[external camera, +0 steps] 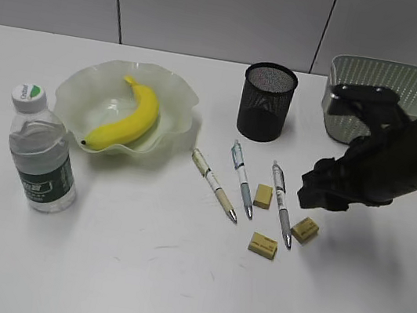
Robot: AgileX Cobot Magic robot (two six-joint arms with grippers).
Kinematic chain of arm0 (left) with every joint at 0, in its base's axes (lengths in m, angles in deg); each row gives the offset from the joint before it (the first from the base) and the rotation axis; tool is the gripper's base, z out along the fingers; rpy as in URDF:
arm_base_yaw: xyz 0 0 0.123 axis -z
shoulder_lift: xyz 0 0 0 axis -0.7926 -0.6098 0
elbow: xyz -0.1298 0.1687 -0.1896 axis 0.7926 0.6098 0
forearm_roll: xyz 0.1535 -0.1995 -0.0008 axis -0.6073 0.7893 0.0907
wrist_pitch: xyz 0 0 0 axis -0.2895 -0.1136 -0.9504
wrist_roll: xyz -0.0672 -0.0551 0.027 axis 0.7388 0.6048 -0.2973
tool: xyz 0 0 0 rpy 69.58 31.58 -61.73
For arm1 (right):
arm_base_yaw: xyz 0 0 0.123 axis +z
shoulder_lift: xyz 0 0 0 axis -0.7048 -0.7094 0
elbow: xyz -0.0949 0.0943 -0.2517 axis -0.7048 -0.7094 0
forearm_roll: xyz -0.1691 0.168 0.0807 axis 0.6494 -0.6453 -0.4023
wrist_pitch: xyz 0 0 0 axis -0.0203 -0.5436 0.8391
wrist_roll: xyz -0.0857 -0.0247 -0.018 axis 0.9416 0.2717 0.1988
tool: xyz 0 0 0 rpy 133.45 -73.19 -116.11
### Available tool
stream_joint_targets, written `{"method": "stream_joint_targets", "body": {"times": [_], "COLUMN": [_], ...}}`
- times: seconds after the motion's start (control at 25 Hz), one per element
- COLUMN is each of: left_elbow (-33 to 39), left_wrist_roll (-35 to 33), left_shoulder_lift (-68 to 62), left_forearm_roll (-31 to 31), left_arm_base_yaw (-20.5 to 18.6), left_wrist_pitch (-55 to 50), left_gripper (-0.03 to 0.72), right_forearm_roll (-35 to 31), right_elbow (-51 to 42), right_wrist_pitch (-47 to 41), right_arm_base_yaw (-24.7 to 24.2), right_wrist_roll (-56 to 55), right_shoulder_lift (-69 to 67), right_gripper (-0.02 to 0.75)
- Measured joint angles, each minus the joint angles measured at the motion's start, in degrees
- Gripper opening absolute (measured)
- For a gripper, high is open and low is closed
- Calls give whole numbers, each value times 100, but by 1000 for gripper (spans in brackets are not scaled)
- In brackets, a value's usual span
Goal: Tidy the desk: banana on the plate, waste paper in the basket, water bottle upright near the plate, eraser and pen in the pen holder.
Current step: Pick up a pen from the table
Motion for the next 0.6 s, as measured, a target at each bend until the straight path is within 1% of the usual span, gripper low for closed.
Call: {"method": "stream_joint_targets", "body": {"times": [0.08,0.2,0.36,0.48,0.6], "left_elbow": [0,0,0,0,0], "left_wrist_roll": [0,0,0,0,0], "left_shoulder_lift": [0,0,0,0,0], "left_forearm_roll": [0,0,0,0,0], "left_arm_base_yaw": [0,0,0,0,0], "left_wrist_pitch": [0,0,0,0,0], "left_gripper": [417,414,410,399,391], "right_forearm_roll": [91,140,145,177,529], "right_elbow": [116,222,457,841,1327], "right_wrist_pitch": [6,26,50,62,-57], "right_arm_base_yaw": [11,11,11,11,11], "right_wrist_roll": [-30,-47,-157,-353,-923], "right_shoulder_lift": [-496,-937,-1092,-1168,-1410], "right_gripper": [461,484,489,489,486]}}
